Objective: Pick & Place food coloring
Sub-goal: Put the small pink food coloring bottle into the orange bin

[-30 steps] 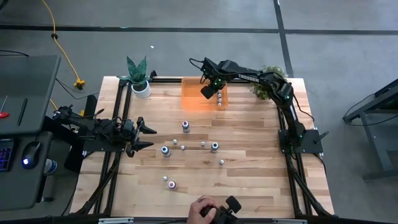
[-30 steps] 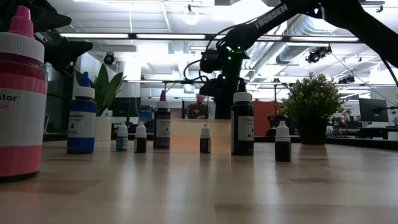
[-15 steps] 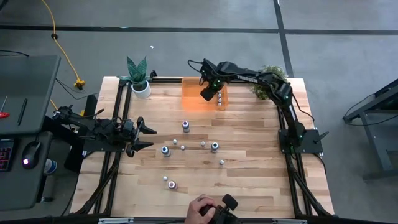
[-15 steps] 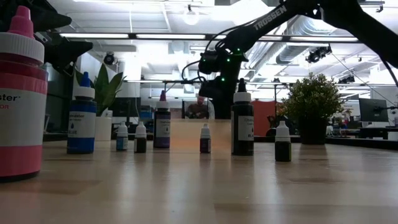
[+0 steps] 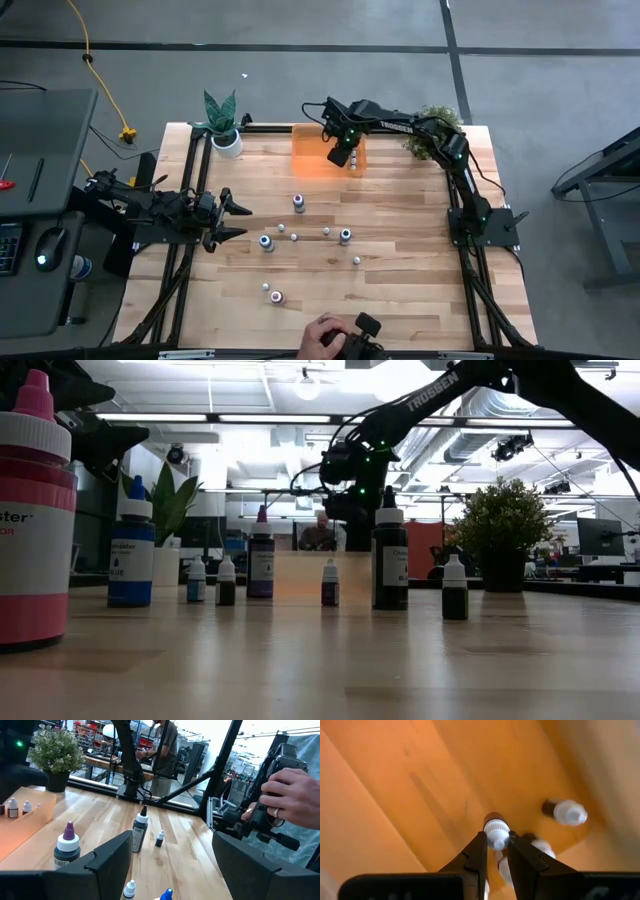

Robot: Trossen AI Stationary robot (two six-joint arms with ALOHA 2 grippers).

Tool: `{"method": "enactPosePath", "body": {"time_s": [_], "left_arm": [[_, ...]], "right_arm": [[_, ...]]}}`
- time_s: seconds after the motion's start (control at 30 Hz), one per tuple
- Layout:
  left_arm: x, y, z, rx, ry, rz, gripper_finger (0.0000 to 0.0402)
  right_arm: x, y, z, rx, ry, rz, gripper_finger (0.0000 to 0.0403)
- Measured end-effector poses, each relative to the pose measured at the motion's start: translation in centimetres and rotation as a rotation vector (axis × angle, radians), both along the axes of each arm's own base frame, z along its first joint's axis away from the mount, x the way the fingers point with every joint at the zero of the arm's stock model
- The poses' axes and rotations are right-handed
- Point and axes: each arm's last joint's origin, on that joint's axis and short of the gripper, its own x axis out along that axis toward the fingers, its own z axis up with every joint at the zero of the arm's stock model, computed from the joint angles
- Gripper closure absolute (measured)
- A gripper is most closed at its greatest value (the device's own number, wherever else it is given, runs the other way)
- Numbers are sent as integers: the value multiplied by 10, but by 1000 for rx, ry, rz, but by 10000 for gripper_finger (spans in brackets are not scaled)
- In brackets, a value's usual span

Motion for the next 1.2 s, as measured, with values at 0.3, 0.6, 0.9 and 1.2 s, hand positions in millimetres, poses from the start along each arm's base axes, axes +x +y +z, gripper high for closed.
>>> {"method": "enactPosePath", "body": {"time_s": [0.3, 0.6, 0.9, 1.2], "left_arm": [[0, 0, 0, 0, 0, 0, 130], [0, 0, 0, 0, 0, 0, 130], [0, 0, 0, 0, 0, 0, 130], [0, 0, 0, 0, 0, 0, 130]], "right_arm": [[-1, 1, -1, 12, 16, -1, 345], [-1, 1, -8, 37, 36, -1, 345], [-1, 1, -10, 40, 39, -1, 345], [1, 1, -15, 65, 23, -1, 345]]}}
